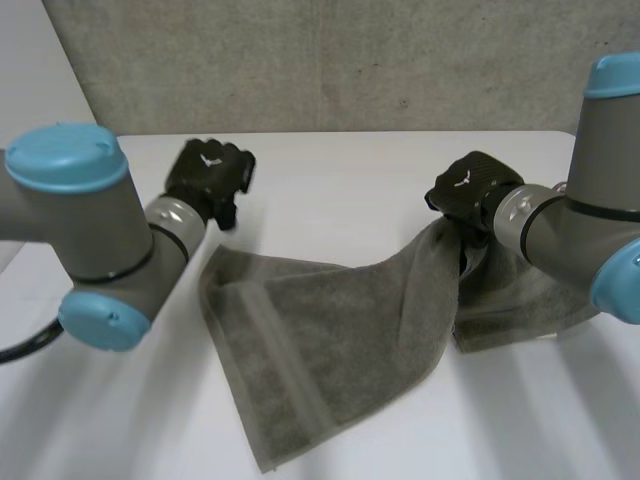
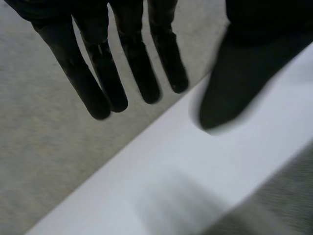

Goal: Fold the towel.

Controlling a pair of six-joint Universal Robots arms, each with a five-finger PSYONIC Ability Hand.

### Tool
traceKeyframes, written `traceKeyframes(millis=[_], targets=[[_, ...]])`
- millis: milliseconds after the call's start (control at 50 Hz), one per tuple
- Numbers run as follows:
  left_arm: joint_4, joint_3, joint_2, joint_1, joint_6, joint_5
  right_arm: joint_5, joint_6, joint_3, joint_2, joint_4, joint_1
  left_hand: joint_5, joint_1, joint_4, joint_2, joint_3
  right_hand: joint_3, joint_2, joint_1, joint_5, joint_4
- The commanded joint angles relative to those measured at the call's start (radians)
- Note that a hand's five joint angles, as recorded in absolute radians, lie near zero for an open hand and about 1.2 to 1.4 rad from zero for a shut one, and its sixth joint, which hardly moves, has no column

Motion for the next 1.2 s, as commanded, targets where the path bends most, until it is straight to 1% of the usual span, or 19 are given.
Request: traceKeyframes(millis=[20,40,60,80,120,140,180,220,280,400,440,500,680,760,940,1060,1100,1200], targets=[[-0.004,-0.203,0.138,-0.068,-0.072,0.000,0.001,0.013,0.084,-0.007,-0.051,-0.002,-0.498,-0.324,-0.314,-0.330,-0.326,0.048,0.060,0.104,0.057,0.053],[-0.004,-0.265,0.182,-0.073,-0.097,0.000,0.001,0.013,0.084,-0.007,-0.051,-0.002,-0.600,-0.426,-0.416,-0.432,-0.428,0.048,0.060,0.104,0.057,0.053],[-0.004,-0.323,0.224,-0.077,-0.120,0.004,0.001,0.014,0.098,-0.007,-0.057,-0.006,-0.639,-0.464,-0.455,-0.471,-0.467,0.048,0.060,0.104,0.057,0.053],[-0.004,-0.324,0.224,-0.077,-0.120,0.005,0.001,0.014,0.098,-0.007,-0.057,-0.006,-0.639,-0.465,-0.455,-0.471,-0.467,0.048,0.060,0.104,0.057,0.053],[-0.001,-0.425,0.308,-0.108,-0.143,0.009,0.001,0.016,0.127,-0.006,-0.065,-0.012,-0.654,-0.479,-0.470,-0.486,-0.482,0.048,0.060,0.104,0.057,0.053],[-0.001,-0.425,0.308,-0.108,-0.143,0.009,0.001,0.016,0.127,-0.006,-0.065,-0.012,-0.654,-0.479,-0.470,-0.486,-0.482,0.048,0.060,0.104,0.057,0.053],[0.002,-0.495,0.357,-0.148,-0.146,0.009,0.001,0.019,0.156,-0.010,-0.078,-0.016,-0.732,-0.558,-0.549,-0.565,-0.561,0.048,0.060,0.104,0.057,0.053],[0.000,-0.519,0.360,-0.165,-0.141,0.009,0.001,0.020,0.169,-0.014,-0.085,-0.016,-0.774,-0.599,-0.590,-0.606,-0.602,0.048,0.060,0.104,0.057,0.053],[-0.004,-0.555,0.362,-0.175,-0.134,0.011,0.001,0.034,0.190,-0.023,-0.095,-0.017,-0.774,-0.600,-0.590,-0.606,-0.602,0.048,0.060,0.104,0.057,0.053],[-0.006,-0.615,0.360,-0.171,-0.097,0.014,0.000,0.072,0.235,-0.061,-0.131,-0.019,-0.768,-0.594,-0.585,-0.601,-0.596,0.048,0.060,0.104,0.057,0.053],[-0.004,-0.647,0.359,-0.171,-0.062,0.023,0.000,0.075,0.242,-0.069,-0.140,-0.017,-0.756,-0.582,-0.573,-0.589,-0.585,0.048,0.060,0.104,0.057,0.053],[0.000,-0.677,0.357,-0.179,-0.042,0.040,-0.002,0.075,0.258,-0.079,-0.148,-0.019,-0.754,-0.579,-0.570,-0.586,-0.582,0.048,0.060,0.104,0.057,0.053],[0.010,-0.720,0.356,-0.185,-0.019,0.069,-0.002,0.075,0.272,-0.089,-0.149,-0.017,-0.745,-0.570,-0.561,-0.577,-0.573,0.048,0.060,0.104,0.057,0.053],[0.016,-0.741,0.356,-0.186,0.043,0.083,-0.002,0.075,0.275,-0.095,-0.151,-0.017,-0.745,-0.570,-0.561,-0.577,-0.573,0.048,0.060,0.104,0.057,0.053],[0.028,-0.755,0.341,-0.197,0.055,0.084,-0.002,0.075,0.279,-0.095,-0.152,-0.017,-0.724,-0.550,-0.541,-0.557,-0.552,0.048,0.060,0.104,0.057,0.053],[0.077,-0.752,0.284,-0.205,0.057,0.084,-0.002,0.075,0.282,-0.095,-0.154,-0.016,-0.695,-0.521,-0.511,-0.527,-0.523,0.048,0.060,0.104,0.057,0.053],[0.102,-0.747,0.261,-0.212,0.057,0.084,-0.002,0.075,0.284,-0.095,-0.154,-0.014,-0.645,-0.471,-0.462,-0.478,-0.473,0.048,0.060,0.104,0.057,0.053],[0.109,-0.740,0.229,-0.214,0.057,0.084,-0.002,0.075,0.287,-0.095,-0.154,-0.014,-0.613,-0.438,-0.429,-0.445,-0.441,0.048,0.060,0.104,0.057,0.053]])
